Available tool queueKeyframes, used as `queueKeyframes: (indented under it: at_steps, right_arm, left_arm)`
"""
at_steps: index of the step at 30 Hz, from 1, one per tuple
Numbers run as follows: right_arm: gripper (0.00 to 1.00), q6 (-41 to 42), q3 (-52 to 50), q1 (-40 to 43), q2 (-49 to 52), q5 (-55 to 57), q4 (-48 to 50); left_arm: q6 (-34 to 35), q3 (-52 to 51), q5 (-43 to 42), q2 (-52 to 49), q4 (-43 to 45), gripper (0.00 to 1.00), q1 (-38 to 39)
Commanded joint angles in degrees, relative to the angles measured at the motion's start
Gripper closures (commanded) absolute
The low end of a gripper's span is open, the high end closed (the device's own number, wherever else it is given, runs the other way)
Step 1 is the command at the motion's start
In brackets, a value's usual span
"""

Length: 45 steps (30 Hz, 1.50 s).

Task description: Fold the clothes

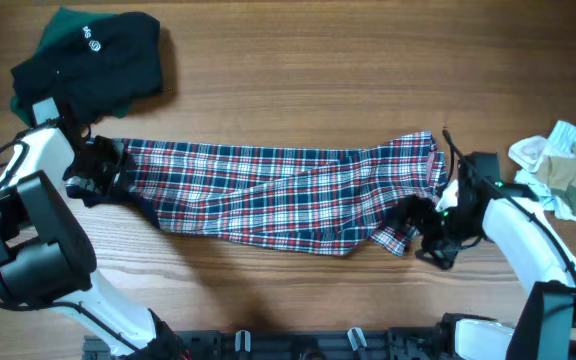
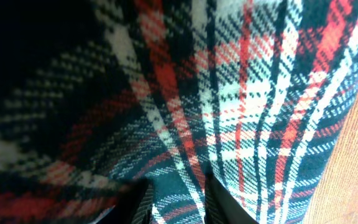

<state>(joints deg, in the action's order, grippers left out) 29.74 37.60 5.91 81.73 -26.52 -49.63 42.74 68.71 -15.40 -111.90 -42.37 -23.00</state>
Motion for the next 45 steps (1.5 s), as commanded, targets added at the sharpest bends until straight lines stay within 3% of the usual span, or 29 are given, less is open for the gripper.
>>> queueKeyframes:
  at_steps: [1, 4, 7, 17, 22, 29, 34, 42, 45]
  right_arm:
    - [0.1, 3.5, -1.9, -0.3, 0.3, 2.6, 0.8]
    - [0.12, 3.7, -3.2, -0.3, 0.3, 2.6, 2.2]
    - [0.46, 3.9, -4.7, -0.3, 0.3, 2.6, 3.9]
    - [0.96, 3.9, -5.0, -0.3, 0.3, 2.6, 7.0]
    - [0.96, 5.0, -2.3, -0.3, -0.1, 5.6, 5.3]
    - [0.96, 6.7, 7.0, 2.3, -1.4, 20.3, -5.4]
    - [0.96, 6.3, 7.0, 9.3, -1.4, 24.5, -6.9]
    - [0.95, 5.4, 7.0, 11.4, -1.4, 26.5, -9.0]
    - [0.77, 4.6, 7.0, 11.4, -1.4, 26.5, -10.6]
  left_arm:
    - [-0.3, -3.2, 12.9, -6.0, 0.8, 0.71, -2.4]
    - [-0.3, -3.2, 12.9, -6.0, 0.8, 0.71, -2.4]
    - [-0.3, -3.2, 12.9, -6.0, 0.8, 0.71, -2.4]
    - [-0.3, -3.2, 12.2, -6.0, 0.8, 0.7, -2.4]
    - [-0.5, -3.2, 12.2, -6.0, 0.8, 0.71, -2.4]
    - [-0.7, -3.2, 12.2, -6.0, 0.8, 0.71, -2.4]
    - [-0.7, -3.2, 12.2, -6.0, 0.9, 0.71, -2.4]
    - [-0.7, -3.2, 12.2, -6.0, 0.8, 0.7, -2.4]
    - [-3.2, -3.2, 12.2, -6.0, 0.8, 0.69, -2.4]
